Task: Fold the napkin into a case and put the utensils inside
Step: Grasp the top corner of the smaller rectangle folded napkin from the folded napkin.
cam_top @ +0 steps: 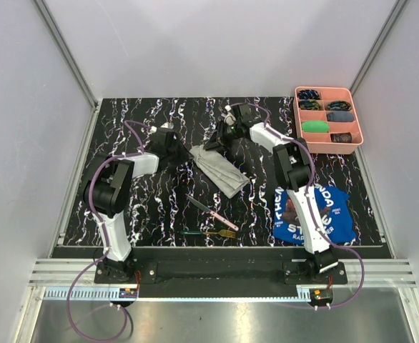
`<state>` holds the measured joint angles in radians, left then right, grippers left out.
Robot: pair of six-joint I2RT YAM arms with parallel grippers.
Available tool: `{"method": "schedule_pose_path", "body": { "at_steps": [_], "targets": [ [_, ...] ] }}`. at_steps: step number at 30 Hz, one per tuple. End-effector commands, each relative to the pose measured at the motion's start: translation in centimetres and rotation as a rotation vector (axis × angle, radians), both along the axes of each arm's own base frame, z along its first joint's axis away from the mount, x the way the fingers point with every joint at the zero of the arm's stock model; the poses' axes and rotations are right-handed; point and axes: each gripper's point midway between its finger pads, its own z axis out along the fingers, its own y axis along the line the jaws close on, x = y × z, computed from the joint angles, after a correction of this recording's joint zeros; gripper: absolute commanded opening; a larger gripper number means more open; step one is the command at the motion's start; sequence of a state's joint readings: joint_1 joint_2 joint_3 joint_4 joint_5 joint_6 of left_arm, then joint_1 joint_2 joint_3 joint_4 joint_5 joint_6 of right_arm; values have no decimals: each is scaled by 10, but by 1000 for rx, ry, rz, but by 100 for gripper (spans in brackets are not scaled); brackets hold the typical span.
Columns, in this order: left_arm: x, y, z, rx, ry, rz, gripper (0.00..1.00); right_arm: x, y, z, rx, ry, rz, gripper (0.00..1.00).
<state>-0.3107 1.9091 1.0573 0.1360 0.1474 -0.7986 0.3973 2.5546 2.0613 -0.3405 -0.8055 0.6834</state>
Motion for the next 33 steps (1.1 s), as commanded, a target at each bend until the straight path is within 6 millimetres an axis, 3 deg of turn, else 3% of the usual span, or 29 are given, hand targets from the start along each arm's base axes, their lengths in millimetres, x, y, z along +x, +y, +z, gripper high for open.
{"method": "schedule_pose_path", "body": {
  "at_steps": [1,10,21,26,29,33],
  "targets": [
    [16,-11,8,-41,-34,-11,22,7,1,-16,-49,-24,12,24],
    [19,-20,4,-57,-32,-17,23,-1,16,-34,-66,-4,41,20],
    [18,-25,9,-60,-49,-31,24,-24,34,-12,-52,-12,52,11],
    [13,-28,5,-57,-39,-55,25,-27,37,-15,-37,14,45,9],
    [10,-25,10,-28,-71,-74,29,-26,39,-7,-9,8,46,9],
    [10,-19,36,3,-140,-94,29,-20,42,1,46,27,42,9]
  ]
}}
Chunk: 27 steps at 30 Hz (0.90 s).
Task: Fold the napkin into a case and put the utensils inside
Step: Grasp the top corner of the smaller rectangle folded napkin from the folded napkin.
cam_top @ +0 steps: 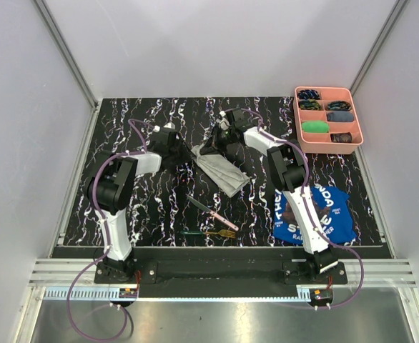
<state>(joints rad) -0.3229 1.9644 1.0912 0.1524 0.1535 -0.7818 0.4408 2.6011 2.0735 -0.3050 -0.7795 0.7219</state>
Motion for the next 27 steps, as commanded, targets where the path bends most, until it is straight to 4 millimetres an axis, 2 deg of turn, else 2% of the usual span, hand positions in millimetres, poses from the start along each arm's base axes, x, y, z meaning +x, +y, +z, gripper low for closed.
{"method": "schedule_pose_path", "body": {
  "at_steps": [1,5,7,8,9,14,16,20,21,27],
  "targets": [
    [4,-8,51,0,-152,-62,29,-10,18,20,56,10,26,9],
    [12,-7,72,18,-189,-72,29,-5,10,19,63,24,3,9],
    [13,-13,73,19,-186,-108,33,-7,7,17,59,30,-2,9],
    [19,-18,72,23,-186,-118,37,-6,7,17,65,30,-5,9],
    [15,-19,64,42,-151,-131,38,-7,7,18,67,29,-4,9],
    [19,-24,55,172,-142,-121,35,-8,8,20,77,31,-3,9],
    [19,-15,50,253,-126,-103,35,-9,8,19,81,33,1,9],
    [23,-17,48,355,-136,-102,33,-10,7,17,78,35,-1,8],
    [18,-14,41,388,-99,-112,33,-11,7,17,77,36,-1,8],
    [20,-10,37,466,-102,-83,31,-11,7,18,82,35,2,8]
  ]
}}
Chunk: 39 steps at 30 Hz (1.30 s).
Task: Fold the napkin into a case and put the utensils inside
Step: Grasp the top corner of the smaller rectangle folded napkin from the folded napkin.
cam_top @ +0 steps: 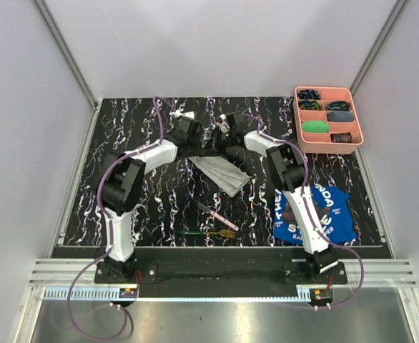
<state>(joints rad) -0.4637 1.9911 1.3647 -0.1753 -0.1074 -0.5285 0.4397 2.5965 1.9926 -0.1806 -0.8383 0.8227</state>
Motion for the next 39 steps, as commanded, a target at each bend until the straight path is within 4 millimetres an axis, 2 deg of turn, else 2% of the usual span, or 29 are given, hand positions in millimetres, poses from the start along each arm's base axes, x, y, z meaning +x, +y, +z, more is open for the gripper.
{"method": "schedule_pose_path", "body": {
  "at_steps": [1,5,12,16,17,19,22,25,29,34,36,39],
  "targets": [
    [9,11,9,106,-49,38,31,-3,2,20,10,-25,10,8],
    [10,10,10,129,-63,35,29,-5,2,18,8,-25,14,8],
    [12,10,-3,156,-34,34,23,-6,1,17,6,-24,14,7],
    [13,11,0,163,-40,41,11,-7,1,17,4,-23,14,7],
    [14,9,4,156,-47,38,4,-8,2,18,6,-22,15,7],
    [15,5,16,139,-74,26,0,-11,4,20,9,-24,22,7],
    [12,-10,32,93,-115,-26,0,-15,12,30,31,-29,37,7],
    [7,-16,34,59,-126,-62,0,-20,17,39,62,-16,47,6],
    [-3,-24,24,31,-117,-126,0,-28,24,49,98,6,74,6],
    [-3,-25,20,27,-122,-136,1,-39,33,62,124,18,102,5],
    [-2,-23,19,42,-111,-127,7,-40,32,69,124,1,102,5],
    [-2,-17,21,57,-108,-102,21,-41,31,67,121,4,103,4]
  ]
}}
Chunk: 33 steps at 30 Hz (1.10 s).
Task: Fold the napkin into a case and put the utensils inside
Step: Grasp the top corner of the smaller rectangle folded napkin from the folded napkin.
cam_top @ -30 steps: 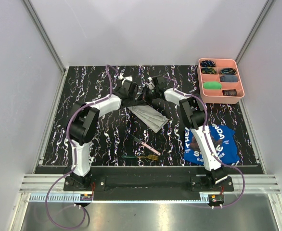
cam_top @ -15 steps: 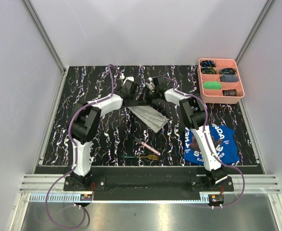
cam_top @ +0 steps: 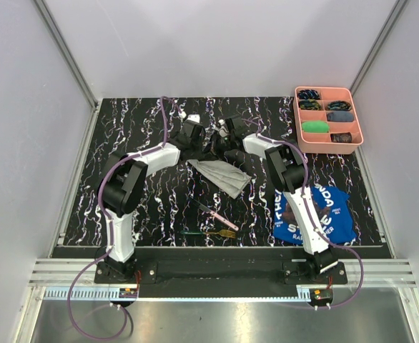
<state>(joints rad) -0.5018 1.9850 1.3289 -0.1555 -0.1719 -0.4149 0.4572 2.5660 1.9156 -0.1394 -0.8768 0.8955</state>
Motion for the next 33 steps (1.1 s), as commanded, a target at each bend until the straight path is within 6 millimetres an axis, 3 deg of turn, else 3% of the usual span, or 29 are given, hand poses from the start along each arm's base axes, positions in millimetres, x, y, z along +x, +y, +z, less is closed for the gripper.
{"method": "schedule_pose_path", "body": {
  "at_steps": [1,4,15,18,22,33],
  "targets": [
    [10,-17,33,-64,-76,-26,21,-20,24,62,93,-77,85,4],
    [12,-12,40,-47,-88,2,19,-20,23,58,84,-77,82,4],
    [1,5,22,35,-13,42,19,-17,16,53,72,-76,67,4],
    [-6,9,34,28,-35,69,28,-17,15,49,65,-76,66,4],
    [-8,18,47,80,-81,107,29,-17,14,42,58,-65,64,4],
    [-12,31,26,154,-13,167,24,-17,13,38,53,-63,63,4]
  ]
}}
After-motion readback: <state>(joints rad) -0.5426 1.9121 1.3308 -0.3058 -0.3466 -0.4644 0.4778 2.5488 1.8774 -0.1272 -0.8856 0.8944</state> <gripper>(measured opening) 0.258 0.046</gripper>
